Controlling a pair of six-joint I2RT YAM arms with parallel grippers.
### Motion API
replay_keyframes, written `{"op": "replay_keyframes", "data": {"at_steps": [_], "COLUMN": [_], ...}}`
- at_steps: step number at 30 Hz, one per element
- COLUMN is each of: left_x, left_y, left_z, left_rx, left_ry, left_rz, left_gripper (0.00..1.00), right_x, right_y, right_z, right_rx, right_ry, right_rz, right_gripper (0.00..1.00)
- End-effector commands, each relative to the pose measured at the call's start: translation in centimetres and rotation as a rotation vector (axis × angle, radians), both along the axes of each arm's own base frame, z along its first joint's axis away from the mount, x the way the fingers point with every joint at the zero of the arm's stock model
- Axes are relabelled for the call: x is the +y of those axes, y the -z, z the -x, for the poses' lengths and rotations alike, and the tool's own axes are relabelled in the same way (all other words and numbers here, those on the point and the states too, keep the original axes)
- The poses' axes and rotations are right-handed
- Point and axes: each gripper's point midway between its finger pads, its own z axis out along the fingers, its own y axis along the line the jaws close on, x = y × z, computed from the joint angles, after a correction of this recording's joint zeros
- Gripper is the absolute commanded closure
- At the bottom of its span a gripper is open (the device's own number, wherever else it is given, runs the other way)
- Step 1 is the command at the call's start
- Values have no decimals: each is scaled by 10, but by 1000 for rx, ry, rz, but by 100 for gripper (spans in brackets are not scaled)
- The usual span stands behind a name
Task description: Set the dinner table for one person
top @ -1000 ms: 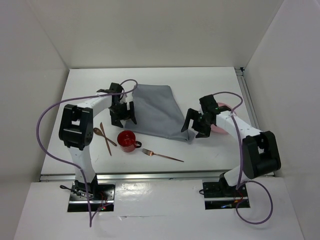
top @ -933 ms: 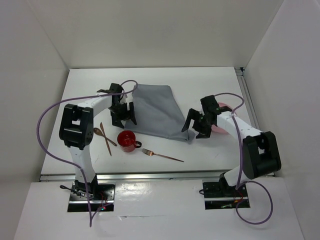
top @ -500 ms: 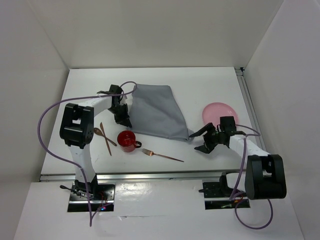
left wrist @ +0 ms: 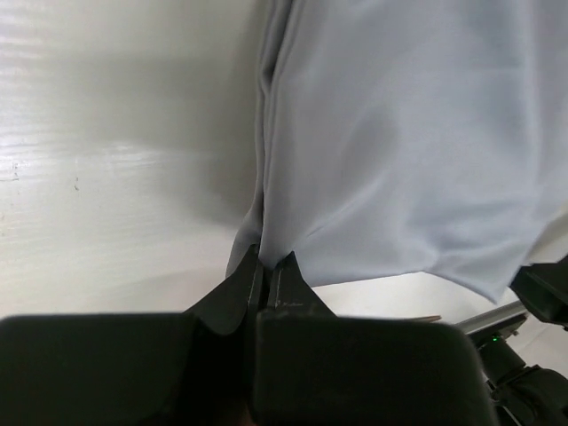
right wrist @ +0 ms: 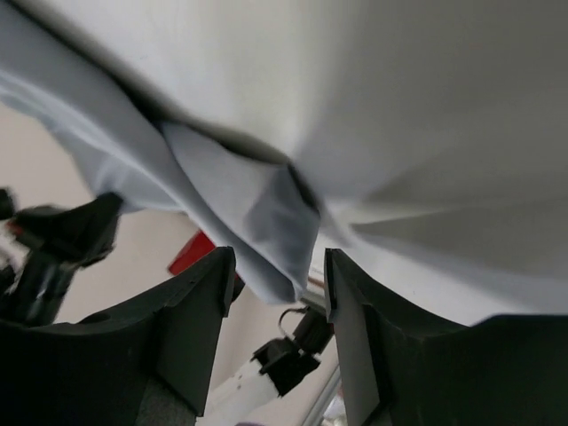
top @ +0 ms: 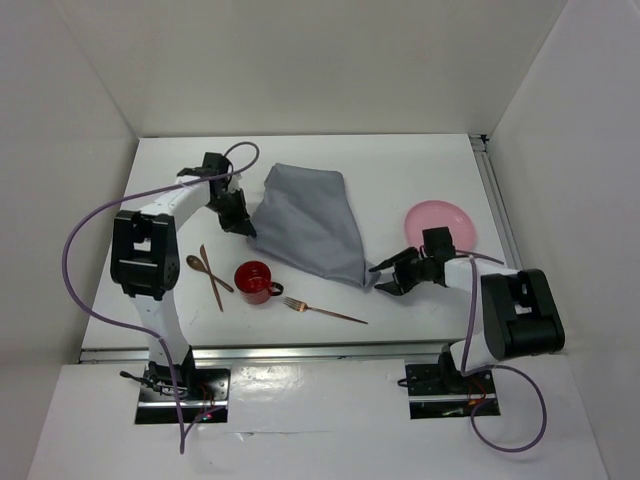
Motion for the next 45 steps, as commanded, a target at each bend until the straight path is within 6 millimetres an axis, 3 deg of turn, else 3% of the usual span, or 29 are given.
{"op": "replay_keyframes", "data": {"at_steps": [1,4,9,12,13,14,17,20,24,27,32,35,36,37,40,42,44,45], "left_x": [-6,-8,-9,-10,-10,-10,-9,-4,6,7,9,9,8,8,9,10,13,14], "left_y": [-38,-42,-53,-59,-59,-62,-75,-87,-130,-158,-180,-162,-162,-143,-126,-116,-118,-114], "left_z": [-8,-10,-8,-14,-12,-14,-19,-20,-37,-45,-43,-28,-27,-20,-7,-2,-2,0], "left_rx": [-79,-88,-100,-121,-112,-123,-148,-158,-258,-310,-349,-299,-313,-266,-228,-205,-216,-212], "left_ry": [21,25,28,29,29,29,26,14,-10,-9,-27,-37,-32,-34,-36,-34,-39,-35], "left_rz": [41,54,64,66,65,66,60,51,82,104,121,122,132,129,127,114,102,90], "left_gripper": [100,100,100,100,100,100,100,100,100,100,100,100,100,100,100,100,100,100], "right_x": [11,17,30,34,32,29,24,9,8,9,9,9,10,8,6,5,4,6], "right_y": [-6,7,11,12,12,10,-11,-25,-72,-99,-85,-56,-53,-41,-23,-22,-21,-21], "right_z": [-20,-12,-6,-4,-3,-9,-25,-34,-65,-82,-74,-56,-52,-43,-27,-21,-13,-9], "right_rx": [-25,28,56,62,71,59,-14,-57,-219,-306,-255,-195,-192,-171,-111,-106,-117,-108], "right_ry": [-11,-20,-6,-9,6,21,39,48,26,-13,-69,-84,-90,-110,-136,-130,-110,-101], "right_rz": [68,127,147,199,209,231,309,410,461,505,522,501,493,495,495,469,435,396], "right_gripper": [43,39,37,45,60,69,88,95,96,92,75,68,56,49,38,38,38,34]}}
